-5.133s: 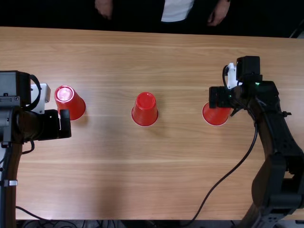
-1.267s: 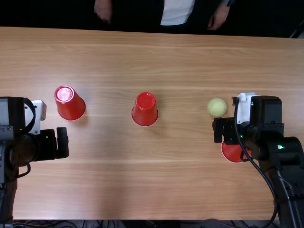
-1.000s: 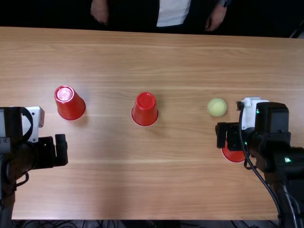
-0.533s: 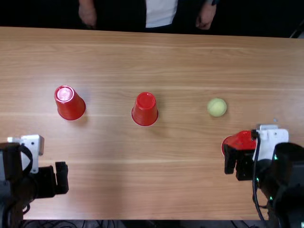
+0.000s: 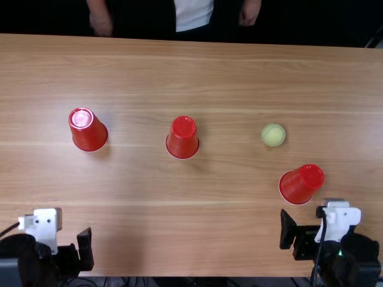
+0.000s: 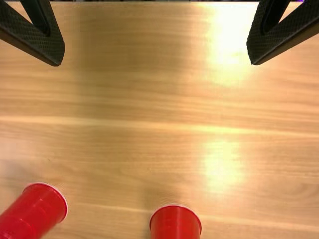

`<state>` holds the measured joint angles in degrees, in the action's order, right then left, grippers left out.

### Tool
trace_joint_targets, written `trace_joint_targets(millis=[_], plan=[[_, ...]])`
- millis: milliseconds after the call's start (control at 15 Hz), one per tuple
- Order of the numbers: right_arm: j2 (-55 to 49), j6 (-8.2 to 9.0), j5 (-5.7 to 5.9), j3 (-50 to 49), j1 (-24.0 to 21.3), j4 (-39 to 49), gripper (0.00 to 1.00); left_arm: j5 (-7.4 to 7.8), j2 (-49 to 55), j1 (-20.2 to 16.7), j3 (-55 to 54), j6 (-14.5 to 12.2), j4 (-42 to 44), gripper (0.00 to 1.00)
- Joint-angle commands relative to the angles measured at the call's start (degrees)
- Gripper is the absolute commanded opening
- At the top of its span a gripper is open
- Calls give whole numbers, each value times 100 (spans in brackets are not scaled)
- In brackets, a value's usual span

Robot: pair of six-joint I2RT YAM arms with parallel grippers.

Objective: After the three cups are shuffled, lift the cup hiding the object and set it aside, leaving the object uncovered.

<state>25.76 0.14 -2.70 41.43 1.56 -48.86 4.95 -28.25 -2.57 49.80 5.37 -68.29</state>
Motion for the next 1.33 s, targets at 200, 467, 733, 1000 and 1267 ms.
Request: trace_joint_targets(millis=[200, 467, 733, 1000, 1267], plan=[[-1372, 91, 91, -944, -244, 165, 100, 64, 1533, -7, -1157, 54, 343, 100], [-2576, -4, 101, -1445, -561, 598, 100, 32, 2763, -42, -1851, 54, 1071, 100], [-2576, -25, 91, -1541, -569, 935, 100, 1, 2825, -77, -2273, -9, 1703, 100], [-2576, -14, 91, -2236, -578, 3519, 100, -63, 2825, -86, -3161, 12, 4214, 100], [-2576, 28, 17, -2904, -569, 4996, 100, -379, 2825, -104, -4110, -41, 6123, 100]])
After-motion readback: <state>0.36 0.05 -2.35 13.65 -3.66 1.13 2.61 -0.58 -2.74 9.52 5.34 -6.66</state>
